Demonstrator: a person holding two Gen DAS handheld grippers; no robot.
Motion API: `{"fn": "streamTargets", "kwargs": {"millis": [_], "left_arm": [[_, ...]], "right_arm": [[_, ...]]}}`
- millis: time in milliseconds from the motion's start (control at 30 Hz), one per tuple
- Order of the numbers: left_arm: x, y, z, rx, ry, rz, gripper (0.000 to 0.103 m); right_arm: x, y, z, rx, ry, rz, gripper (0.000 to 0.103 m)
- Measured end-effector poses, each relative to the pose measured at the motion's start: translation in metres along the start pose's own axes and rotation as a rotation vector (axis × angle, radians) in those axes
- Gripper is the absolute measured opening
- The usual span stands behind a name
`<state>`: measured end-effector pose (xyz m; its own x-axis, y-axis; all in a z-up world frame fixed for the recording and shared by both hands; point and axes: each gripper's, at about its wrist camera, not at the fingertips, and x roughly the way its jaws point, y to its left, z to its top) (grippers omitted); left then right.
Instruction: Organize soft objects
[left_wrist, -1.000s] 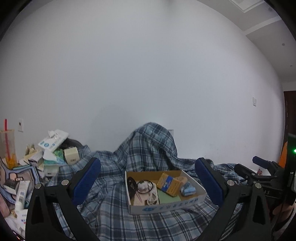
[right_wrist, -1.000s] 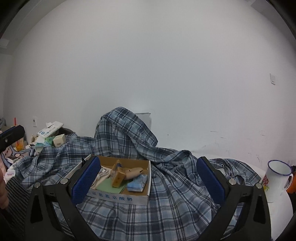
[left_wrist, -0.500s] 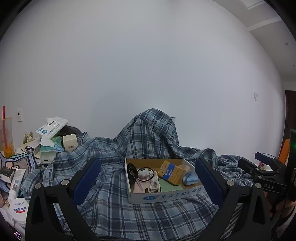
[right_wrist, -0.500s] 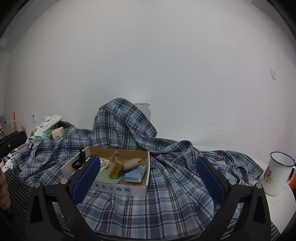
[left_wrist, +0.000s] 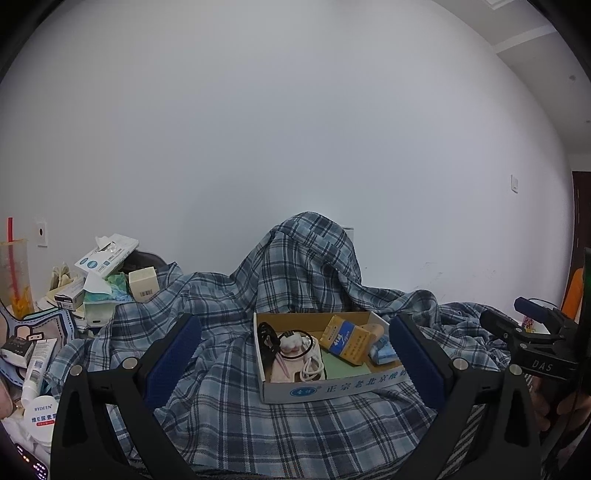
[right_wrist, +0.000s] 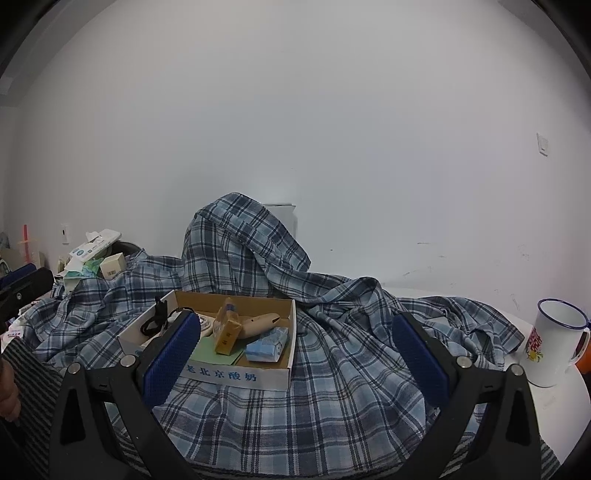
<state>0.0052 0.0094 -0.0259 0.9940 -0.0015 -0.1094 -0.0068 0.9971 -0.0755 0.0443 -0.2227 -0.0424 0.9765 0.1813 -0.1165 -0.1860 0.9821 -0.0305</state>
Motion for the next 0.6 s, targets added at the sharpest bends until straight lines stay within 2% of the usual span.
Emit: {"fn": "streamTargets", "kwargs": {"millis": [600], "left_arm": [[0.0013,-0.0018,-0.0013,0.014,0.0,0.014,0.103]], "right_arm": [[-0.0001,0.0012,0.0004,-0.004,-0.006,-0.005,0.103]]}}
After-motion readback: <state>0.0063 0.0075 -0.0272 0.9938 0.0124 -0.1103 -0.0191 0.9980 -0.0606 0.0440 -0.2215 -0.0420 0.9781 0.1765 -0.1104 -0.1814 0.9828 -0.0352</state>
